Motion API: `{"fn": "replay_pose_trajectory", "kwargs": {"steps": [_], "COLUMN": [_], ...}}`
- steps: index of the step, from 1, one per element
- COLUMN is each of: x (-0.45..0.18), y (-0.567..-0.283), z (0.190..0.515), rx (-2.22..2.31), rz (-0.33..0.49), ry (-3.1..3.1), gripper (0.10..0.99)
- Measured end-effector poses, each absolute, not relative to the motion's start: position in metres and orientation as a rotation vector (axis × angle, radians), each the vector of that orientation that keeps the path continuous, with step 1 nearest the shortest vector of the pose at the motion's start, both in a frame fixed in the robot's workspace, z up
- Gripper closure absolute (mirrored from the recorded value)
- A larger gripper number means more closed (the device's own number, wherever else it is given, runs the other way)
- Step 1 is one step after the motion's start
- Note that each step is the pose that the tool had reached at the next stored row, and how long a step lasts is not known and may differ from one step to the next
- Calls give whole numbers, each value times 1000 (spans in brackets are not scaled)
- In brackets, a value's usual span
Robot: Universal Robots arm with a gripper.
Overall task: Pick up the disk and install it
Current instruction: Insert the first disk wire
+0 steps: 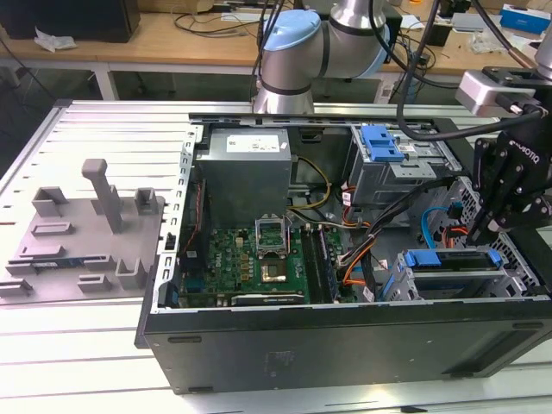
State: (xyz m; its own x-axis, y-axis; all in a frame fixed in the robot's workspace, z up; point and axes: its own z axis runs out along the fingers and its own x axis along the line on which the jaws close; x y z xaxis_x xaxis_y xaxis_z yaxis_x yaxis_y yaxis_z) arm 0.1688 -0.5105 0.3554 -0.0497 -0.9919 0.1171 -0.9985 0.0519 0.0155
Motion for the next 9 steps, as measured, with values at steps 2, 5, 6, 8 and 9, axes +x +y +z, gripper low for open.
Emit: {"fn": "replay_pose_trajectory", "kwargs": {"steps": [2, 5, 6, 8, 9], "x": [169, 169, 169, 169, 169], "y": [-510, -511, -511, -511, -511], "z": [355, 355, 355, 355, 355], "rx": [2096, 2093, 2093, 2093, 2093], "rz": [106, 107, 109, 109, 109], "ry": [-2207, -2209, -2209, -2209, -2209], "gripper": [922, 922, 922, 922, 922]}}
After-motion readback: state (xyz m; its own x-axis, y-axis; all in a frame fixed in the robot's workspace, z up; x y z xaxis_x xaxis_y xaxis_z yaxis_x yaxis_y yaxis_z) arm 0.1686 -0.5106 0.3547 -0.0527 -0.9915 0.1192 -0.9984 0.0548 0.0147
